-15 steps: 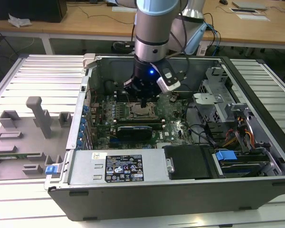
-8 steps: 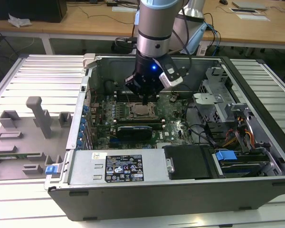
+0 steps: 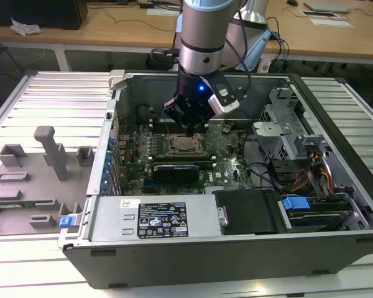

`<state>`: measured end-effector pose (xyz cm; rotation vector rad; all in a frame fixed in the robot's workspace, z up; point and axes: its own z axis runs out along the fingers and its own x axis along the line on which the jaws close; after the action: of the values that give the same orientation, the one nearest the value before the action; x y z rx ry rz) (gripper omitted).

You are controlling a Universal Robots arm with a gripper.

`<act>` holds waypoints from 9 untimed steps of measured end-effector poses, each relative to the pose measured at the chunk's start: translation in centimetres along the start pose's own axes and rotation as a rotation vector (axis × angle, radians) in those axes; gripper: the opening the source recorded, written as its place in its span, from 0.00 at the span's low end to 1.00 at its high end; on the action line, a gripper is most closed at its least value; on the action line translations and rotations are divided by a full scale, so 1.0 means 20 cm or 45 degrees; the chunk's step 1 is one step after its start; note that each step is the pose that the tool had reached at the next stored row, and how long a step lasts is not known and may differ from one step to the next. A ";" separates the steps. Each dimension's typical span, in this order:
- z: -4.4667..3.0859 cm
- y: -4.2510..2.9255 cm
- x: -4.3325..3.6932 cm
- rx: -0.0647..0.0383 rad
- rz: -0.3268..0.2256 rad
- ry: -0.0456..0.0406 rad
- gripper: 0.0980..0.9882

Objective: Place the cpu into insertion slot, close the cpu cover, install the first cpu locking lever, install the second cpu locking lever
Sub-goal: 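Close the cpu cover, then install the first cpu locking lever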

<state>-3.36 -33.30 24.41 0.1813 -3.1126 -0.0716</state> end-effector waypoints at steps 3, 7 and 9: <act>0.000 0.000 0.000 0.000 0.000 0.000 0.01; 0.000 0.000 0.000 0.000 0.000 0.000 0.01; 0.000 0.000 0.000 0.000 0.000 0.000 0.01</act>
<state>-3.36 -33.30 24.41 0.1814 -3.1126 -0.0713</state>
